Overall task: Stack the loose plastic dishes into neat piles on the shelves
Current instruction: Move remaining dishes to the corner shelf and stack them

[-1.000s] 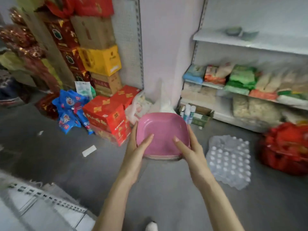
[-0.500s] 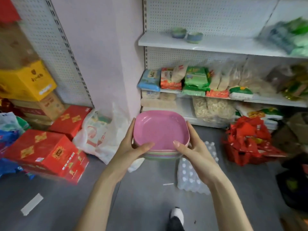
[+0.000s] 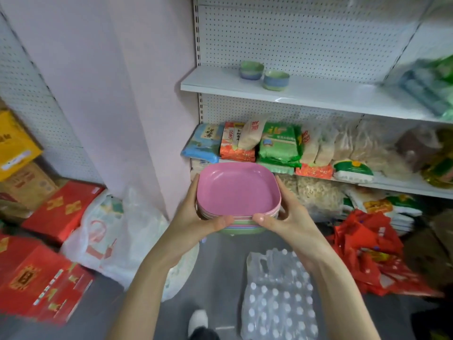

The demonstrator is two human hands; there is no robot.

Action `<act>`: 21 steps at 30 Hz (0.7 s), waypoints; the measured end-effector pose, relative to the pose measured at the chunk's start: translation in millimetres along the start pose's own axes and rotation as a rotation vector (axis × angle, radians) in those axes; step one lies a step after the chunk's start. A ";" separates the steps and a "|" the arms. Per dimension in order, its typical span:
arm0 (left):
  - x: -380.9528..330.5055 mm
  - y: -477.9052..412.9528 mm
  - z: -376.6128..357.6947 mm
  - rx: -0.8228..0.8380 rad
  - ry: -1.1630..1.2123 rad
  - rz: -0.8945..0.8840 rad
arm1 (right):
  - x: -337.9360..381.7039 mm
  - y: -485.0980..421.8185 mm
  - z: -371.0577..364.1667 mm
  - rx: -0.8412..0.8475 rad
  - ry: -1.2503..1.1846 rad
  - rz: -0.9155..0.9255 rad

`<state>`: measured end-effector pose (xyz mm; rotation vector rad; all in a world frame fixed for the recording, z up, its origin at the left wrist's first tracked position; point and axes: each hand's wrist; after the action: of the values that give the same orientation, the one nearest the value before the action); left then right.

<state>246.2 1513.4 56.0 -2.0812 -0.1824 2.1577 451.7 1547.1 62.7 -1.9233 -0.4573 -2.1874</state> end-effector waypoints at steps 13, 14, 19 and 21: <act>53.5 -248.4 41.3 0.060 0.004 -0.086 | 25.7 -239.2 46.7 -0.115 -0.005 -0.016; 51.6 -270.9 47.3 0.084 -0.020 -0.095 | 33.9 -257.3 48.7 -0.136 -0.003 -0.004; 46.9 -363.2 72.9 0.139 -0.111 -0.152 | 75.6 -322.8 64.9 -0.151 0.112 0.064; 48.9 -388.2 80.0 0.139 -0.135 -0.144 | 88.2 -341.2 73.5 -0.158 0.205 0.088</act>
<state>170.5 1904.6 81.6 -1.7927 -0.1846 2.1598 390.8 1896.8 122.9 -1.7285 -0.1674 -2.3929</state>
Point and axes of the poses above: each hand's wrist, its own y-axis away from the middle knuckle, its own z-axis out of the back of the hand, x = y × z, and after that the axes turned 8 degrees about -z, right-handed
